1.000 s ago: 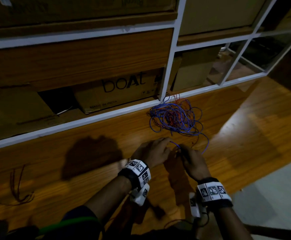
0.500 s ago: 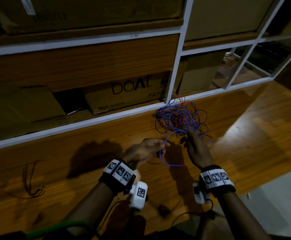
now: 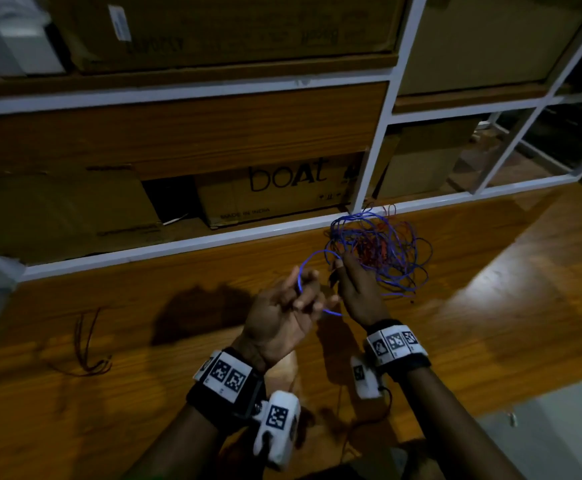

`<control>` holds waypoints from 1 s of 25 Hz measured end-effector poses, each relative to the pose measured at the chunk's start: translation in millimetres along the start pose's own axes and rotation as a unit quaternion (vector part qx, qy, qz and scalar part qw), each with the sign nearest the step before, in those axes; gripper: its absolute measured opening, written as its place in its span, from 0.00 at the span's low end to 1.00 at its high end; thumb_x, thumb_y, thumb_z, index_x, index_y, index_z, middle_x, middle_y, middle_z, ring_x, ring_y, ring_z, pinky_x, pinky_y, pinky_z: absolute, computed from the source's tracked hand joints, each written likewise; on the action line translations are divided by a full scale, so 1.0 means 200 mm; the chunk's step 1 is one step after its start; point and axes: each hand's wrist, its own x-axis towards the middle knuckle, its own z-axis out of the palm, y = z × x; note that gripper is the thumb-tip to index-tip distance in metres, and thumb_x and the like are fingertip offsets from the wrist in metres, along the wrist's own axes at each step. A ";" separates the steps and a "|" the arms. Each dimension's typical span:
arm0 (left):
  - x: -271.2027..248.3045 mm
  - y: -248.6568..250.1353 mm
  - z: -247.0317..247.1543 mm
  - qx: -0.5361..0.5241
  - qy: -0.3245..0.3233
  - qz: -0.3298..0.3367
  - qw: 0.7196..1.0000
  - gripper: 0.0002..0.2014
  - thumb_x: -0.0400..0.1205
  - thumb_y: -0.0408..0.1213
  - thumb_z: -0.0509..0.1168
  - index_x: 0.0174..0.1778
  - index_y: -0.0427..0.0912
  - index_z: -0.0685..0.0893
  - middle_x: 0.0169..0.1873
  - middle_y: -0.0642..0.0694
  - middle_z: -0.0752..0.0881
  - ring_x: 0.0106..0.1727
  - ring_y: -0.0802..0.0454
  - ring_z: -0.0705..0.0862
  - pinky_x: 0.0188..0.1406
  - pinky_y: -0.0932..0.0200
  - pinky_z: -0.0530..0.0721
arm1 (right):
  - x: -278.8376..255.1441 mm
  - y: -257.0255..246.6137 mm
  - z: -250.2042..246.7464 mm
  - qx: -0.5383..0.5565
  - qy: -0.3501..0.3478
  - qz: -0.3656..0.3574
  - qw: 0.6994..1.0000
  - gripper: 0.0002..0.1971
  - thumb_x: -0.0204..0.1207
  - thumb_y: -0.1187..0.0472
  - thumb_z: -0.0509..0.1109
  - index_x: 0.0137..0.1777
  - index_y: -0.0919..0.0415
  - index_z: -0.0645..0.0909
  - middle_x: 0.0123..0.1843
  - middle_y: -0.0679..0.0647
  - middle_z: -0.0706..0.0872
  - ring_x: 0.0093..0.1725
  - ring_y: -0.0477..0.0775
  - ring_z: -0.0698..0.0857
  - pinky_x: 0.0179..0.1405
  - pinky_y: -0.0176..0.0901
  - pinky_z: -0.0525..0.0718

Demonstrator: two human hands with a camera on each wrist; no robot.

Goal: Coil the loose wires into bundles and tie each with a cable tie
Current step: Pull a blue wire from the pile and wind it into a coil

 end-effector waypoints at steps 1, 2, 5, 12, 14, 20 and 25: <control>-0.01 0.01 0.00 -0.009 0.003 0.015 1.000 0.23 0.90 0.45 0.49 0.49 0.38 0.88 0.22 0.52 0.71 0.26 0.54 0.73 0.47 0.55 0.81 | 0.00 -0.01 0.03 -0.019 -0.001 0.006 1.000 0.17 0.89 0.48 0.52 0.51 0.56 0.79 0.33 0.49 0.87 0.33 0.52 0.86 0.35 0.54 0.82; -0.03 0.02 0.01 -0.013 0.009 0.026 1.000 0.24 0.90 0.46 0.49 0.49 0.38 0.88 0.22 0.53 0.68 0.24 0.56 0.68 0.39 0.59 0.77 | 0.00 -0.02 0.04 -0.040 -0.001 0.013 0.999 0.18 0.89 0.46 0.51 0.51 0.54 0.79 0.32 0.50 0.87 0.33 0.54 0.86 0.34 0.55 0.82; -0.07 0.06 0.03 -0.020 0.022 0.041 0.999 0.21 0.88 0.41 0.51 0.55 0.35 0.88 0.23 0.52 0.69 0.25 0.57 0.64 0.30 0.60 0.67 | 0.00 -0.04 0.09 -0.077 0.001 0.025 0.997 0.25 0.86 0.38 0.45 0.50 0.51 0.80 0.31 0.52 0.86 0.33 0.60 0.86 0.31 0.55 0.82; -0.01 0.22 0.02 0.133 0.075 0.175 0.973 0.20 0.86 0.35 0.52 0.71 0.32 0.76 0.50 0.40 0.89 0.40 0.55 0.80 0.35 0.64 0.74 | -0.07 -0.12 0.15 -0.143 -0.202 0.035 0.968 0.25 0.90 0.47 0.49 0.56 0.62 0.85 0.51 0.65 0.89 0.52 0.68 0.86 0.50 0.55 0.79; 0.04 0.27 -0.03 0.158 0.119 0.207 0.958 0.12 0.86 0.34 0.54 0.62 0.37 0.77 0.55 0.37 0.90 0.41 0.53 0.81 0.34 0.64 0.75 | -0.13 -0.13 0.18 -0.173 -0.234 -0.001 0.957 0.23 0.89 0.43 0.49 0.61 0.55 0.82 0.50 0.66 0.89 0.52 0.69 0.86 0.45 0.54 0.78; 0.09 0.30 -0.30 0.556 0.204 0.234 0.771 0.10 0.87 0.37 0.54 0.56 0.48 0.80 0.51 0.45 0.92 0.31 0.62 0.77 0.37 0.58 0.78 | -0.21 -0.12 0.20 -0.165 -0.203 -0.129 0.956 0.13 0.87 0.47 0.56 0.65 0.50 0.75 0.42 0.63 0.89 0.42 0.71 0.86 0.30 0.51 0.69; 0.05 0.22 -0.39 0.650 0.221 0.105 0.720 0.13 0.81 0.38 0.53 0.45 0.42 0.83 0.35 0.44 0.86 0.40 0.52 0.83 0.49 0.48 0.82 | -0.22 -0.10 0.09 -0.162 -0.198 -0.168 0.952 0.08 0.89 0.47 0.55 0.56 0.47 0.73 0.39 0.54 0.85 0.37 0.61 0.83 0.31 0.50 0.71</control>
